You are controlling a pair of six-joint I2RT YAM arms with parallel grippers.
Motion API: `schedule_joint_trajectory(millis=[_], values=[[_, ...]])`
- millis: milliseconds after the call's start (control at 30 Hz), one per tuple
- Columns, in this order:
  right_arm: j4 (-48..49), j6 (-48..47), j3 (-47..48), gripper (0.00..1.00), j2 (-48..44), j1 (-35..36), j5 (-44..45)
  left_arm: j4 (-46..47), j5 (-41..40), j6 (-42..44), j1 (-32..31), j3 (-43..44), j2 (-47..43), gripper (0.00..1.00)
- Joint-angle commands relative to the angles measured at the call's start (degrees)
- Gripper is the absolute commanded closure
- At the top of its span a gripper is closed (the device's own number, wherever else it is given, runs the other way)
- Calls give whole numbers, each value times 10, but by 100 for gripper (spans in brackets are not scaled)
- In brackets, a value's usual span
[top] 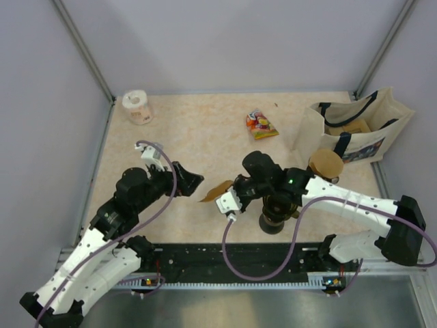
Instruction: Place the coffee filter in the dripper
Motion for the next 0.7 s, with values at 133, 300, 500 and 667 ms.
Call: schedule_joint_trajectory(millis=[133, 300, 500, 667], values=[[-60, -71, 81, 100, 59, 26, 41, 43, 246, 118, 0, 40, 95, 1], [-71, -74, 87, 100, 67, 28, 45, 61, 240, 120, -2, 19, 113, 1], [-73, -75, 81, 100, 56, 28, 54, 45, 191, 124, -4, 20, 143, 4], [-72, -73, 81, 100, 53, 27, 46, 62, 228, 128, -6, 14, 161, 9]])
